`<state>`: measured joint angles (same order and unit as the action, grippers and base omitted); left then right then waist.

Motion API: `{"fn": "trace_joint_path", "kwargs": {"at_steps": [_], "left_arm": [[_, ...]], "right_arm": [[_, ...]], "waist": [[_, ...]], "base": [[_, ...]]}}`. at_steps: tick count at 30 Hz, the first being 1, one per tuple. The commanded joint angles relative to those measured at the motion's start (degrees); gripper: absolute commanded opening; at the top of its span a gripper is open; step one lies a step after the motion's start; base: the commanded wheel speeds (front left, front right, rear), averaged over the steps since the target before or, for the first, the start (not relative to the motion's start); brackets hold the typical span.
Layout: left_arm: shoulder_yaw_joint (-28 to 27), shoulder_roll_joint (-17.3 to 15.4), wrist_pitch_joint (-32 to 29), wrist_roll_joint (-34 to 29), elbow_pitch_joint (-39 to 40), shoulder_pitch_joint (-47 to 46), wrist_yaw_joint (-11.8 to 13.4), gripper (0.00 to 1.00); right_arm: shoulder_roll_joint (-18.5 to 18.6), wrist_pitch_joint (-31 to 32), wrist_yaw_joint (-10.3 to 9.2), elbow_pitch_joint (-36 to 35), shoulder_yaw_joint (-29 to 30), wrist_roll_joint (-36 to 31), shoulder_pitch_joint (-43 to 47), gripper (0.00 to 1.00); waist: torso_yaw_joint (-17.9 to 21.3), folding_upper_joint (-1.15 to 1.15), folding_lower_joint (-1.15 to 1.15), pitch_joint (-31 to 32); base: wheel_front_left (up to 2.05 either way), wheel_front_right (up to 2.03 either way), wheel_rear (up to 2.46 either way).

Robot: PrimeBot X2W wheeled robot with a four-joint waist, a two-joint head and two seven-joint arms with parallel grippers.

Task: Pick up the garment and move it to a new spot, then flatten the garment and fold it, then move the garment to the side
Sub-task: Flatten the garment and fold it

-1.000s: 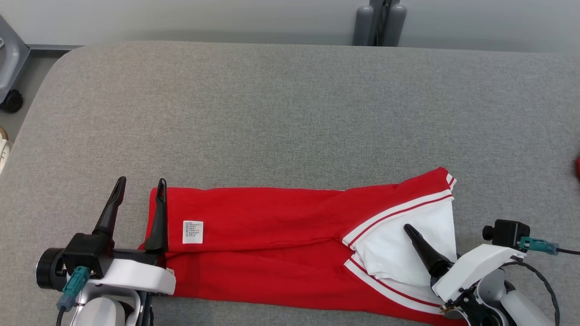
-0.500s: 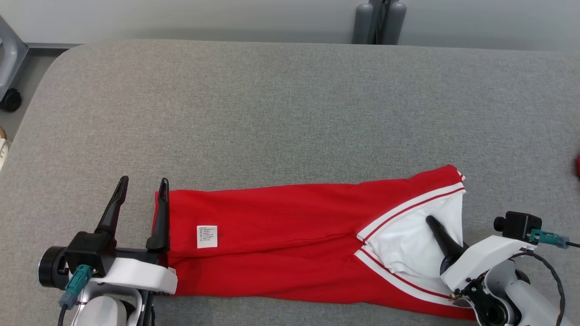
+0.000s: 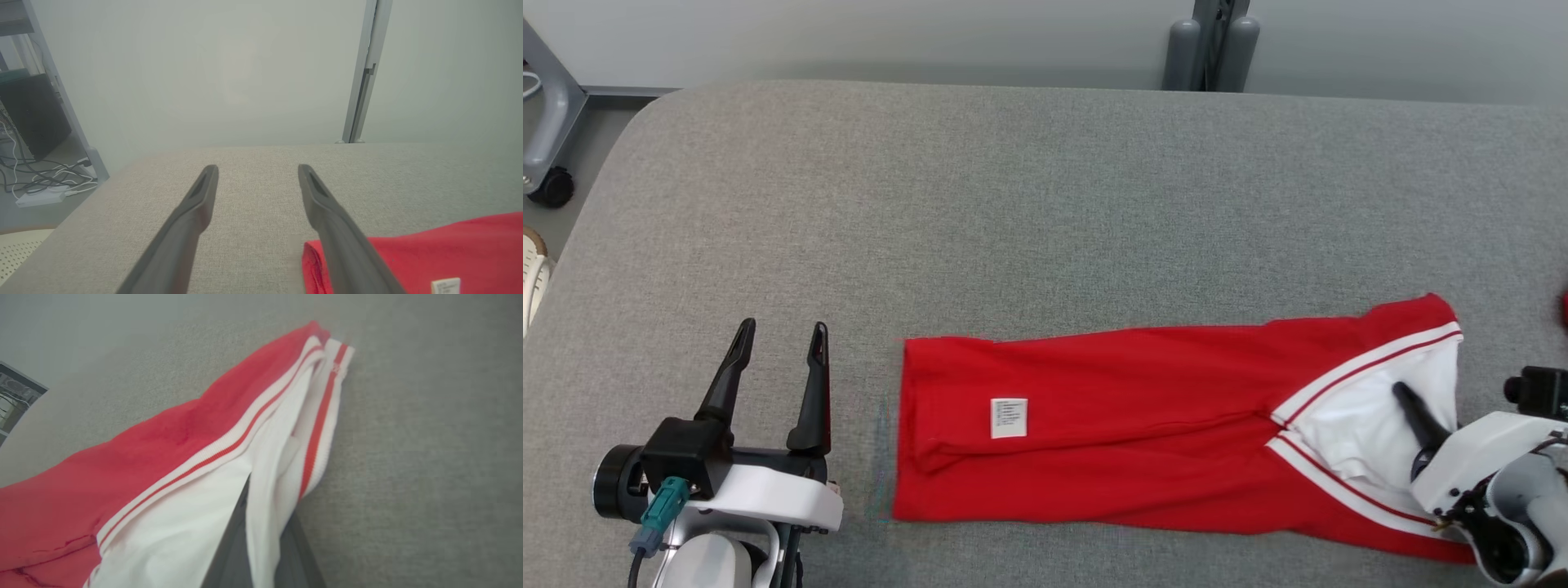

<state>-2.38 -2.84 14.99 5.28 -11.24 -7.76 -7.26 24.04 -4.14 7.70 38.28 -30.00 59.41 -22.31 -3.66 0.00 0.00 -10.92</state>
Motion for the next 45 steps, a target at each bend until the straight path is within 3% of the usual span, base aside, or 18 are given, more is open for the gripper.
{"fn": "trace_joint_path", "kwargs": {"at_steps": [1,11,19,31,45], "left_arm": [[-0.05,-0.18,0.24,0.3,-0.02,-0.08,-0.19,1.0],[0.28,-0.17,0.24,1.12,-0.52,0.73,0.21,1.0],[0.86,-0.18,0.24,1.99,-1.56,1.3,0.72,1.0],[1.47,-0.18,0.24,3.39,-1.82,2.52,1.52,1.0],[2.67,-0.18,0.24,5.38,-2.15,3.2,2.78,1.0]], "right_arm": [[1.78,-0.32,-0.35,1.05,0.31,-0.64,-0.81,0.0],[7.12,0.44,-0.32,7.05,-0.01,-3.87,-3.88,0.0],[5.79,2.23,-0.31,9.79,-0.22,-5.54,-5.77,0.0],[2.15,7.24,-0.19,3.01,1.7,-5.26,-3.74,0.0],[-4.04,16.78,-0.19,-11.06,9.32,-9.7,2.29,0.0]], "waist": [[-0.01,0.0,0.0,0.11],[-0.02,0.0,0.0,1.75],[0.09,0.0,0.0,3.23],[1.35,0.0,0.0,5.31],[2.45,0.0,0.0,6.99]], "base": [[0.0,0.0,0.0],[0.0,0.0,0.0],[0.0,0.0,0.0],[0.0,0.0,0.0],[0.0,0.0,0.0]]}}
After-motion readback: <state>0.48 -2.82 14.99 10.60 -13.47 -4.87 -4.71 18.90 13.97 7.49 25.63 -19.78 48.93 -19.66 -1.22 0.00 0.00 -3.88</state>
